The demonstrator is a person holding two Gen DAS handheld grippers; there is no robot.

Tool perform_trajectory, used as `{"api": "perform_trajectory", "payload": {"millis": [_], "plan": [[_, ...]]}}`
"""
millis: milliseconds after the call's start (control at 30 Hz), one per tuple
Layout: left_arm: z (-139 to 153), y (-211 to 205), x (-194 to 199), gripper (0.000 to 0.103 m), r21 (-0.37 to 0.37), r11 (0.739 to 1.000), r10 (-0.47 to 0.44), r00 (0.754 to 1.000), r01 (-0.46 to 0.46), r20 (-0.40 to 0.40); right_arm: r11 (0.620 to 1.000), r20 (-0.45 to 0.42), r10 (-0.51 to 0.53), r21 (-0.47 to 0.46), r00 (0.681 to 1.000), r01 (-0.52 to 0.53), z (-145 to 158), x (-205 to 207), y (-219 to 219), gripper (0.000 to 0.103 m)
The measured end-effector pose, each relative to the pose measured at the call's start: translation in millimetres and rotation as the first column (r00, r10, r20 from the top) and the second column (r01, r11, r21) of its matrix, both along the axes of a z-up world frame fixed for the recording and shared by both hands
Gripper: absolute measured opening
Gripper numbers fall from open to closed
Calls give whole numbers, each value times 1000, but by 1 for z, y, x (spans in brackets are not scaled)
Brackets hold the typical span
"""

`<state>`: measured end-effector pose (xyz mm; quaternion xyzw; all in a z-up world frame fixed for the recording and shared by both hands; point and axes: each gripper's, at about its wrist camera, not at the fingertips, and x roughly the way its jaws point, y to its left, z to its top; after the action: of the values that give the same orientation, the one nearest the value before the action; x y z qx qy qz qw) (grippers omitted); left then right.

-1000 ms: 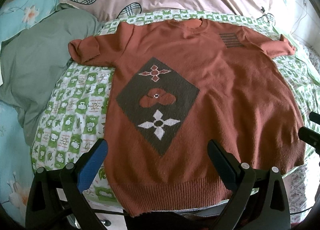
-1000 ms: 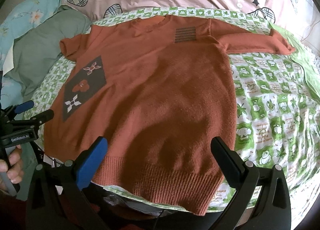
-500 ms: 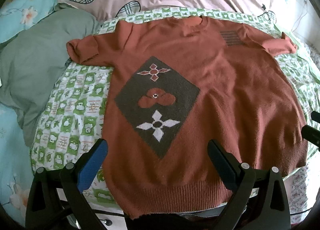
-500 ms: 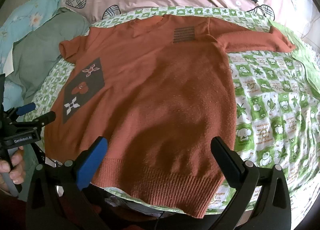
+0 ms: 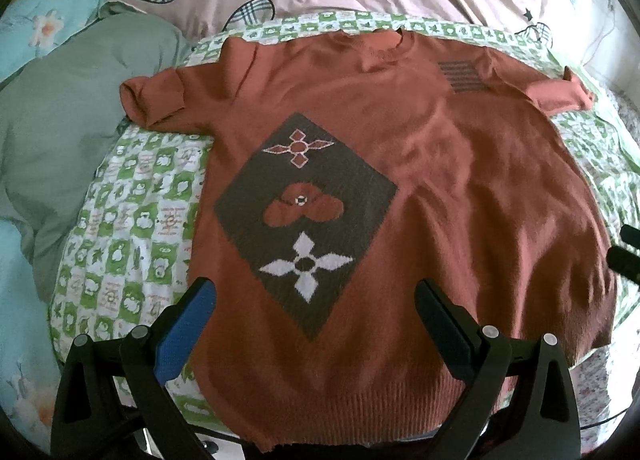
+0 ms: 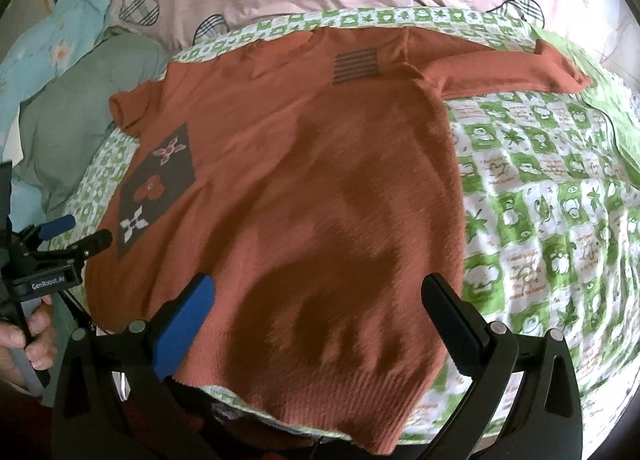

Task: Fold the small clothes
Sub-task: 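Grasp the sweater's sleeve cuff with the right gripper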

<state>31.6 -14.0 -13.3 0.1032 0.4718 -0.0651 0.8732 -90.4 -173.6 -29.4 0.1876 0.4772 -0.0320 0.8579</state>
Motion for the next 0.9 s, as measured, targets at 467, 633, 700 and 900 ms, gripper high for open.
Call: {"api": "perform_trajectory", "payload": {"millis": [467, 633, 700, 900], "plan": [[-16, -21, 29, 100, 3, 1000, -20, 999, 21, -48, 938, 47, -339, 89, 939, 335, -17, 21, -183, 81], [-23, -35, 45, 100, 1, 999, -41, 997, 41, -58, 882, 77, -470, 67, 879, 466, -27, 44, -279, 65], [-25, -41, 52, 100, 2, 999, -43, 997, 44, -65, 844, 80, -536, 96, 841, 528, -32, 57, -326, 61], [-38, -55, 70, 100, 10, 999, -38, 995, 39, -96, 747, 82, -665, 76, 742, 661, -51, 89, -419, 56]]}}
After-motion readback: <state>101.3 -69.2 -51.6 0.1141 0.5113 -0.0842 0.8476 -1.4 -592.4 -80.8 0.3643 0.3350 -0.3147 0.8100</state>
